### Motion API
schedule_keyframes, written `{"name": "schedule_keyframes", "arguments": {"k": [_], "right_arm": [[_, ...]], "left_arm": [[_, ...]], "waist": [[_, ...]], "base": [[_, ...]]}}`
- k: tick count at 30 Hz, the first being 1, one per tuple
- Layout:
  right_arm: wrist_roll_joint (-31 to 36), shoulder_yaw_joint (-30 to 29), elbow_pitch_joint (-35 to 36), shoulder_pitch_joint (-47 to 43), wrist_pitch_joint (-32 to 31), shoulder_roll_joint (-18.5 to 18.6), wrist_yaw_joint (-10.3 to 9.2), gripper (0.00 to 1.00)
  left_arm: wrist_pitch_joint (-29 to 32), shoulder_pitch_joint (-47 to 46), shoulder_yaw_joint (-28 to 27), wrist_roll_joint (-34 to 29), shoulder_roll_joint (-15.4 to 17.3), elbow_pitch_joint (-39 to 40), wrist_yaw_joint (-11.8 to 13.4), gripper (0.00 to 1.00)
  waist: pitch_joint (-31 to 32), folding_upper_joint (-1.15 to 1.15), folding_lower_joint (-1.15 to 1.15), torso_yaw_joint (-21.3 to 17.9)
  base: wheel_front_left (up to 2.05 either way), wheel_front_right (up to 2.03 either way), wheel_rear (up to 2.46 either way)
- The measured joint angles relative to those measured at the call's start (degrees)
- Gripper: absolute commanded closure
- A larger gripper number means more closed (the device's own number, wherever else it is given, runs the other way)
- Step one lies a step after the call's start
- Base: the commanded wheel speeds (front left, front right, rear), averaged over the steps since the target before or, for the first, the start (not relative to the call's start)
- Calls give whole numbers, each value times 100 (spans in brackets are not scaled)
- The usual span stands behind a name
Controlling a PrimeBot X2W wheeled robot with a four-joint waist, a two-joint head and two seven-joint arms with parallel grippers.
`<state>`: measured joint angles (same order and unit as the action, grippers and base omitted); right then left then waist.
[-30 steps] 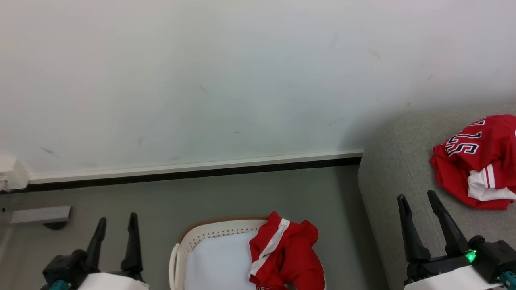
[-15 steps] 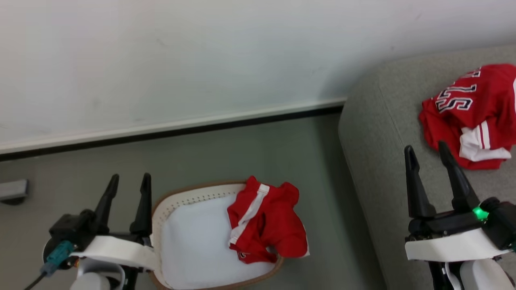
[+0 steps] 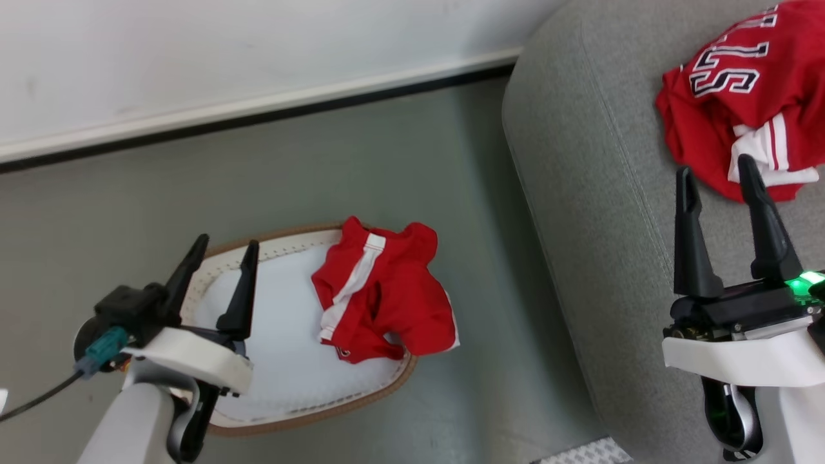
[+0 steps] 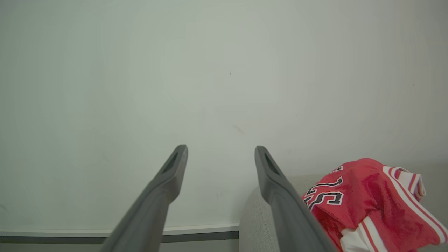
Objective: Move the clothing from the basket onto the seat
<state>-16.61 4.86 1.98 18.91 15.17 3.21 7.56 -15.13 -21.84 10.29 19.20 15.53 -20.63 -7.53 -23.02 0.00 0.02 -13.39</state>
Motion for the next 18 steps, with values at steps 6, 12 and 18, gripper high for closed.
{"name": "schedule_keyframes", "arguments": {"k": [6, 12, 18], "right_arm": [[29, -203, 307, 111, 0, -19, 0, 0], [-118, -302, 578, 242, 0, -22, 0, 0], [-210, -336, 787, 326, 0, -25, 0, 0]], "left_arm": [[203, -490, 644, 439, 241, -514, 1, 0], [554, -1047, 1340, 753, 563, -1140, 1, 0], [715, -1551, 2029, 1110, 815, -1636, 0, 0]], "waist": [[-503, 0, 0, -187], [-1003, 0, 0, -360], [-1475, 0, 0, -528]], "base": [[0, 0, 0], [0, 0, 0], [0, 0, 0]]}}
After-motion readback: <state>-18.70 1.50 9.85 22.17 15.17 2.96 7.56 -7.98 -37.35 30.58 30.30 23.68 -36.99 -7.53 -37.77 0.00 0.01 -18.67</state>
